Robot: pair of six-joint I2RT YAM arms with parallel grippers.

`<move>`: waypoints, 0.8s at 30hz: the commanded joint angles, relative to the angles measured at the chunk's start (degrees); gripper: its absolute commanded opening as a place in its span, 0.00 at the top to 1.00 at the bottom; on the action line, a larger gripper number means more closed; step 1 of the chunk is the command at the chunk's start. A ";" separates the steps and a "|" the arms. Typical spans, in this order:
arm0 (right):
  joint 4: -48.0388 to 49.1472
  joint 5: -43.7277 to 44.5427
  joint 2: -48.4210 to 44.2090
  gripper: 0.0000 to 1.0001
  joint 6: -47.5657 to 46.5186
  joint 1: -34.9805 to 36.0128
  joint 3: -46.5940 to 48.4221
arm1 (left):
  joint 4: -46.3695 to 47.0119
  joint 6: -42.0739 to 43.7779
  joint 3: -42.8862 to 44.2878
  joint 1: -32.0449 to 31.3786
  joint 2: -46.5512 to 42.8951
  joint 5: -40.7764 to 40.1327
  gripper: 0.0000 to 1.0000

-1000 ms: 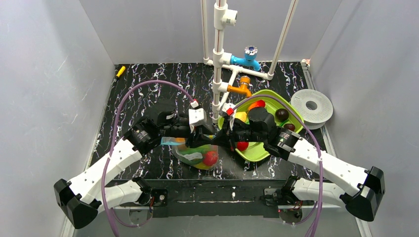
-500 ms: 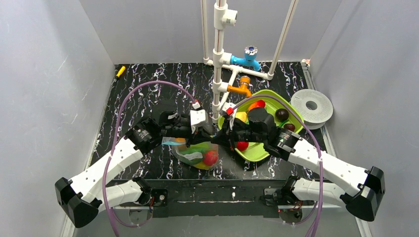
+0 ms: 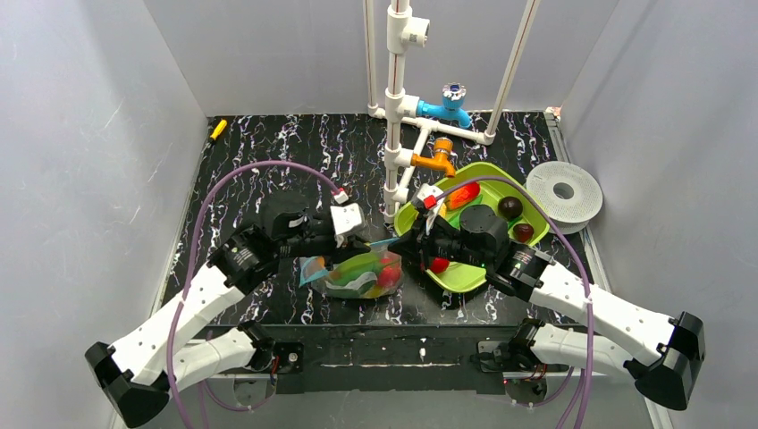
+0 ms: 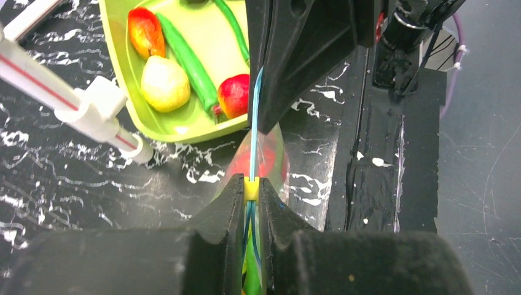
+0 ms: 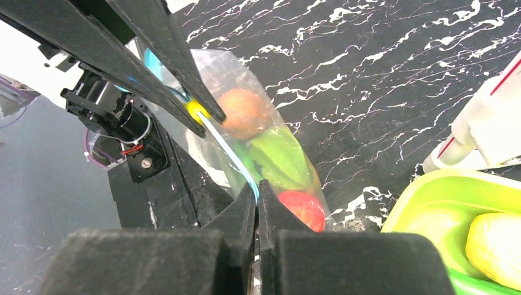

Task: Place the food in the zip-top bag and seal the zipper
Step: Zip the zipper food storage bag at the center of the board.

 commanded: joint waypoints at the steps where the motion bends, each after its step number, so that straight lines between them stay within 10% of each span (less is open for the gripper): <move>1: 1.21 5.52 -1.41 0.99 -1.01 -0.93 0.04 | -9.97 -2.14 1.68 0.68 -6.38 -6.04 1.00; 24: 1.24 13.91 -4.27 0.99 -2.47 -5.34 -2.12 | -26.95 -8.71 4.54 0.72 -16.73 -9.22 1.00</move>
